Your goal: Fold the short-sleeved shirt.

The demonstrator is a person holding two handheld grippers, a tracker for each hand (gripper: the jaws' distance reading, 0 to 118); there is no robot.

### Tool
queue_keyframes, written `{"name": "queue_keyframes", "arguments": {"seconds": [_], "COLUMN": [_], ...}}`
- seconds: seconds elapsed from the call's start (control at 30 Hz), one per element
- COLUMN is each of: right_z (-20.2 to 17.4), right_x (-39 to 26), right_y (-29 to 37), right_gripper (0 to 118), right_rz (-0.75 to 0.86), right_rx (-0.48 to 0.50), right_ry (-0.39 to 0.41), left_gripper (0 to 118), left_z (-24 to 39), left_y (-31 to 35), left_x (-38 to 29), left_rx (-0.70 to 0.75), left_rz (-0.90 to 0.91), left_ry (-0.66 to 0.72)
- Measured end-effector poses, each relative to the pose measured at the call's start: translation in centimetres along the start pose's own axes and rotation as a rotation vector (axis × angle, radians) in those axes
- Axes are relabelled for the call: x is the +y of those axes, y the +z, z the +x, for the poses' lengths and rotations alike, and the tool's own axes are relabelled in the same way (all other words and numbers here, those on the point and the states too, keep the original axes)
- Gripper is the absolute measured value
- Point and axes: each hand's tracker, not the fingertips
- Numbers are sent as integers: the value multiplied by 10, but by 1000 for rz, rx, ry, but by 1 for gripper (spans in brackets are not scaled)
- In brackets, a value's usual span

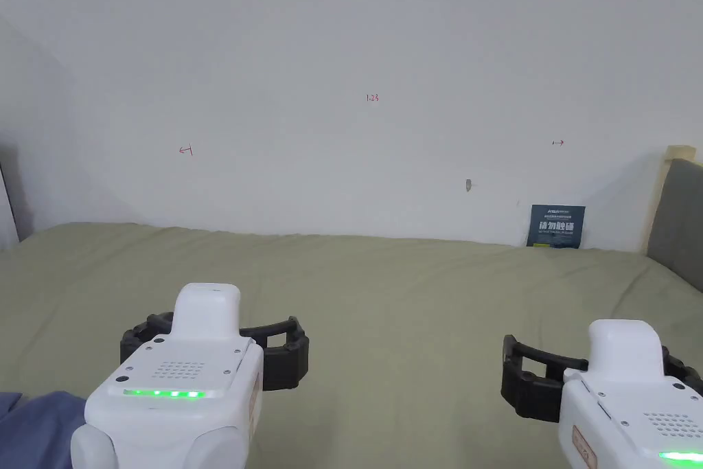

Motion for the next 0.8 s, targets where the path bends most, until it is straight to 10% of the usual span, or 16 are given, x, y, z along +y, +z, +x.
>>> {"name": "queue_keyframes", "arguments": {"seconds": [0.4,0.43,0.5,0.8], "right_z": [1,1,2,-4], "right_x": [0,0,-2,-16], "right_y": [-7,-7,-4,-13], "right_gripper": [118,102,0,0], "right_rz": [-34,-48,-15,-25], "right_rx": [11,24,12,-56], "right_ry": [-9,-12,-39,-25], "left_gripper": [113,95,3,0], "left_z": [-4,-5,-4,-2], "left_y": [-11,-12,-13,-20], "left_x": [-4,-5,-7,-12], "left_rx": [-26,-34,-53,-14], "left_rz": [-20,-24,-19,7], "left_ry": [26,29,28,40]}}
